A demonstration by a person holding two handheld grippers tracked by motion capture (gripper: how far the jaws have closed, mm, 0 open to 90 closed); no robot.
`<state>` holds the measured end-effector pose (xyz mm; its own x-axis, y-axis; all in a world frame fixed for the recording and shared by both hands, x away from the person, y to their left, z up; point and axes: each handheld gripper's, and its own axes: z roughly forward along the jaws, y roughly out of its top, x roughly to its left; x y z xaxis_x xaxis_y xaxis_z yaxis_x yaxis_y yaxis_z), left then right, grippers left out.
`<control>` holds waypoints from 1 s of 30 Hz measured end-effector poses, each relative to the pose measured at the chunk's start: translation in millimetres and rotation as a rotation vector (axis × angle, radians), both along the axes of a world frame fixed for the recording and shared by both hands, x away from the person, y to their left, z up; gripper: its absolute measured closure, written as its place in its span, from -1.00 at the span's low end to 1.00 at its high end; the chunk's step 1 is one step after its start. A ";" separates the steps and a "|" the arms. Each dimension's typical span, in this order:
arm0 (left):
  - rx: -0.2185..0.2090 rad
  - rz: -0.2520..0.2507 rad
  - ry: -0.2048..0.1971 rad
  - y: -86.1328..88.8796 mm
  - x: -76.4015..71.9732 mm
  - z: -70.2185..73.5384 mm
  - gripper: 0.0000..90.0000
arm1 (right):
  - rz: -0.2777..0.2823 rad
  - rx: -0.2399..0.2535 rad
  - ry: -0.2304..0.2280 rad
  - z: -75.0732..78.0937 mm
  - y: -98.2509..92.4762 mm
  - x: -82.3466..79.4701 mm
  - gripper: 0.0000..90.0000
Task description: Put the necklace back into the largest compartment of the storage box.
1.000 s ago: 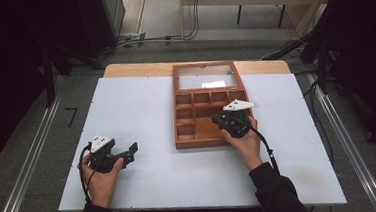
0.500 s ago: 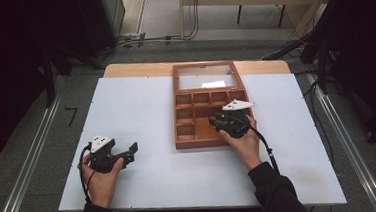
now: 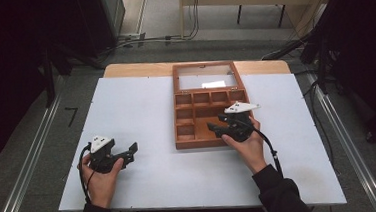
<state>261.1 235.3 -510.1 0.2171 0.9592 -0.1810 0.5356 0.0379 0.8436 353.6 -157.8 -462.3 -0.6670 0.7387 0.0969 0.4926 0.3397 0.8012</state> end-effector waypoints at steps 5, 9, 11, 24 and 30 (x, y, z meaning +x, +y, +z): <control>-0.002 0.000 -0.002 0.0 -0.2 0.0 -0.74 | 0.004 0.007 -0.009 2.6 -2.7 -7.9 -0.24; -0.001 -0.001 -0.003 -0.1 -0.4 0.1 -0.74 | -0.001 0.003 -0.012 2.2 -7.4 -10.9 -0.29; -0.002 -0.001 -0.003 0.1 -0.4 0.1 -0.74 | -0.003 0.006 -0.013 1.7 -11.0 -12.5 -0.30; 0.000 -0.003 -0.002 -0.8 -0.7 0.3 -0.74 | -0.033 0.016 -0.027 1.2 -42.3 -31.3 -0.34; -0.002 -0.004 -0.002 -0.4 -1.0 0.5 -0.74 | -0.051 0.023 -0.041 0.7 -60.6 -42.5 -0.34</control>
<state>260.1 234.9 -509.7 0.2211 0.9580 -0.1825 0.5340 0.0377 0.8447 311.1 -218.4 -461.6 -0.6325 0.7697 0.0873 0.4751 0.2964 0.8285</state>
